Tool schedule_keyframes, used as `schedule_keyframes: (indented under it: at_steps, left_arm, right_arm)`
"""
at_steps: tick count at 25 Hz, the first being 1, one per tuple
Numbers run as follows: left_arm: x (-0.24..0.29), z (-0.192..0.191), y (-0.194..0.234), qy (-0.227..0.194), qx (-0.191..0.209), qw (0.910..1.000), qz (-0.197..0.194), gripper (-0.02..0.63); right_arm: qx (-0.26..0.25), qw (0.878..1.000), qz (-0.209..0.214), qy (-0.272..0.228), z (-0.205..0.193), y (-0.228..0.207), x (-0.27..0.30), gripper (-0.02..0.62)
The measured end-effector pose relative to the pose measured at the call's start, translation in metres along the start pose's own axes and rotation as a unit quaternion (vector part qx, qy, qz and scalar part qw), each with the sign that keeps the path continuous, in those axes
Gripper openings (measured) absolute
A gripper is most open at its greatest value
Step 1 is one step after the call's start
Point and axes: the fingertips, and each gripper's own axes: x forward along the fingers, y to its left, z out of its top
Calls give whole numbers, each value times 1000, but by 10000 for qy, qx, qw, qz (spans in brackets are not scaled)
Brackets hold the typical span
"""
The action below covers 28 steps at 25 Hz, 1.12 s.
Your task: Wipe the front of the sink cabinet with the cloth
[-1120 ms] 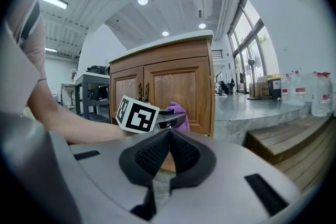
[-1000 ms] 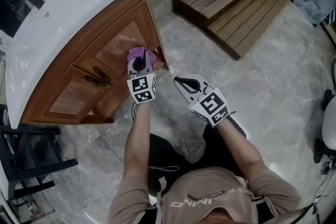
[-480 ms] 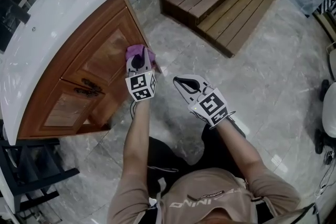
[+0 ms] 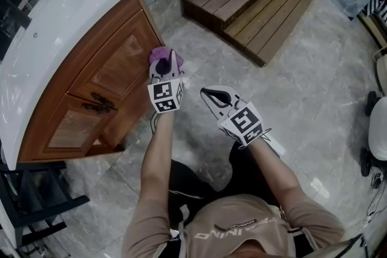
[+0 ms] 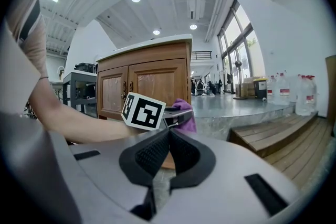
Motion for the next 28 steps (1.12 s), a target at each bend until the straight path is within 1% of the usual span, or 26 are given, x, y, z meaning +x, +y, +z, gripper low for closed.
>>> schedule_keyframes:
  at_steps: [4,6,10,14,17,21,23,25,28]
  left_arm:
    - [0,13,-21,-52,39,9994,-342,37]
    - [-5,22,-29,-132,-29,9988,-479,37]
    - [-27,47,-35,-363,-138,9981,-475,37]
    - [-57,60,-38,-369,-62,9983,-456,37]
    - [-80,60,-31,-282,-97,9990,-343,37]
    - [-111,54,-11,15,94,9999,-54,37]
    - [-130,54,1,90,112,9998,115,37]
    - [-152,57,13,114,57,9994,330,37]
    - [-186,63,38,106,-137,9966,800,37]
  right_arm:
    - [24,10000,29,-9,0,1,0,11]
    - [26,10000,56,-47,4,5,0,11]
    - [9,9999,79,-135,13,7,-3,11]
    - [9,9996,100,-252,21,8,-3,11]
    - [-1,9991,140,-389,30,14,0,11]
    - [-2,9979,261,-591,42,25,9,11]
    - [-2,9974,374,-622,47,33,16,11]
    - [-40,9966,502,-648,52,43,22,11]
    - [-98,9948,748,-677,63,57,38,11]
